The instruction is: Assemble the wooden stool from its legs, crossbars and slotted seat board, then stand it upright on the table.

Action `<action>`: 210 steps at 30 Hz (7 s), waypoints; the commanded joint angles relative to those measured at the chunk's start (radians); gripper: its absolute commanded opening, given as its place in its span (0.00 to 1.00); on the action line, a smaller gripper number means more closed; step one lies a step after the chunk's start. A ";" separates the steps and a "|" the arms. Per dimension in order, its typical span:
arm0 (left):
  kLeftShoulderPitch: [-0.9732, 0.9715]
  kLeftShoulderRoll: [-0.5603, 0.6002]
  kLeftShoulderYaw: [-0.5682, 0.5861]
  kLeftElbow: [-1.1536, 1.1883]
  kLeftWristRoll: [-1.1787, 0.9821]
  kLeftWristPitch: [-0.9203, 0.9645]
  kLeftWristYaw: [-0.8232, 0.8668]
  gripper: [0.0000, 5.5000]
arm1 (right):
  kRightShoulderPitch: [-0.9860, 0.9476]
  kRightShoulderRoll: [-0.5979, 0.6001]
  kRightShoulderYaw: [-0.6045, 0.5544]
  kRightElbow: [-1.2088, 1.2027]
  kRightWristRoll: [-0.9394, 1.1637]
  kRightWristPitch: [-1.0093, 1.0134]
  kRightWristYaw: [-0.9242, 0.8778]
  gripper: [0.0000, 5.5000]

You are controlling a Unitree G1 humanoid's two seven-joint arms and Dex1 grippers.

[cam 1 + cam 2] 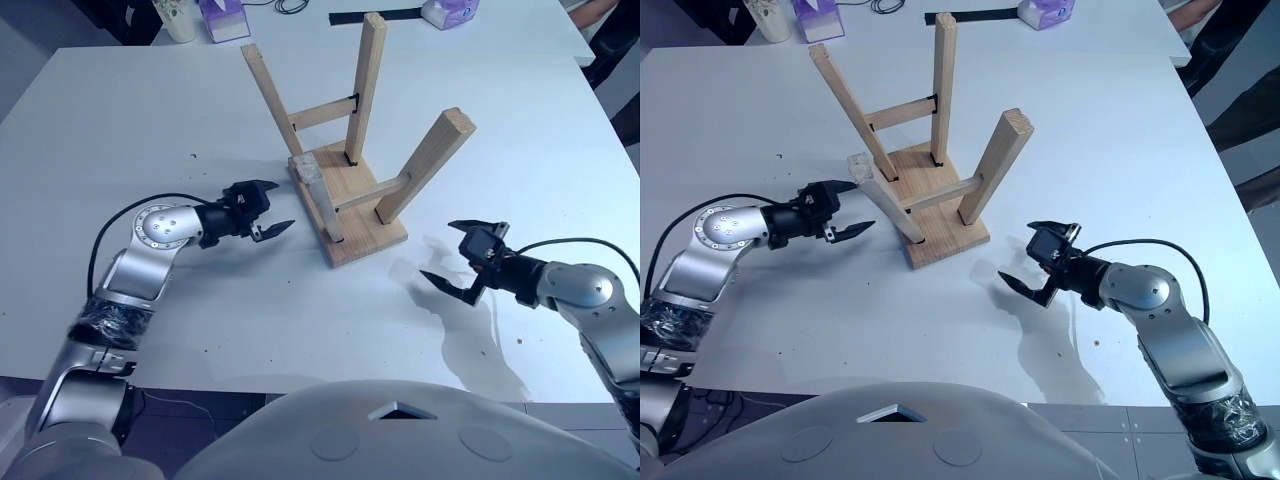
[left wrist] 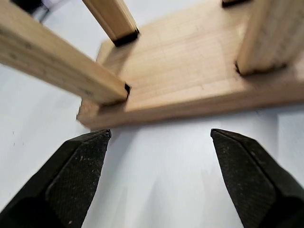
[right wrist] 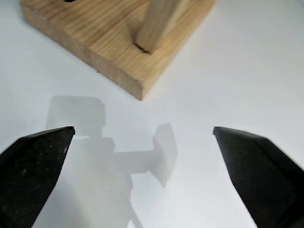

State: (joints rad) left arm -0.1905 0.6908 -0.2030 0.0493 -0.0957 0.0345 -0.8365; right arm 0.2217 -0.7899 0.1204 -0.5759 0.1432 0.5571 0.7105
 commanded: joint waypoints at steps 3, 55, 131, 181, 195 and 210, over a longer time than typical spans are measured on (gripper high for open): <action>-0.028 -0.058 -0.069 0.106 0.109 -0.135 0.006 0.71 | -0.034 0.037 0.094 0.034 -0.053 0.006 -0.022 0.98; 0.163 0.088 0.260 0.050 -0.019 0.090 -0.042 0.55 | 0.039 0.098 -0.065 0.258 -0.103 -0.133 -0.072 0.81; 0.488 0.327 0.555 -0.580 -0.522 0.556 -0.302 0.55 | 0.072 -0.211 -0.369 -0.282 0.297 0.223 0.265 0.81; 0.321 0.073 0.101 -0.089 -0.163 0.077 -0.349 0.27 | -0.144 0.018 0.120 0.464 0.080 -0.307 0.434 0.28; 0.312 0.079 0.093 -0.094 -0.148 0.092 -0.345 0.50 | -0.151 0.022 0.126 0.477 0.068 -0.326 0.427 0.27; 0.289 0.058 0.055 -0.066 -0.130 0.035 -0.339 0.29 | -0.173 0.025 0.127 0.483 0.065 -0.321 0.441 0.27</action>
State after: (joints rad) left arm 0.0902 0.7297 -0.1466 -0.0281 -0.2336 0.0719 -1.1657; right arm 0.0505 -0.7588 0.2401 -0.1030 0.2195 0.2153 1.1536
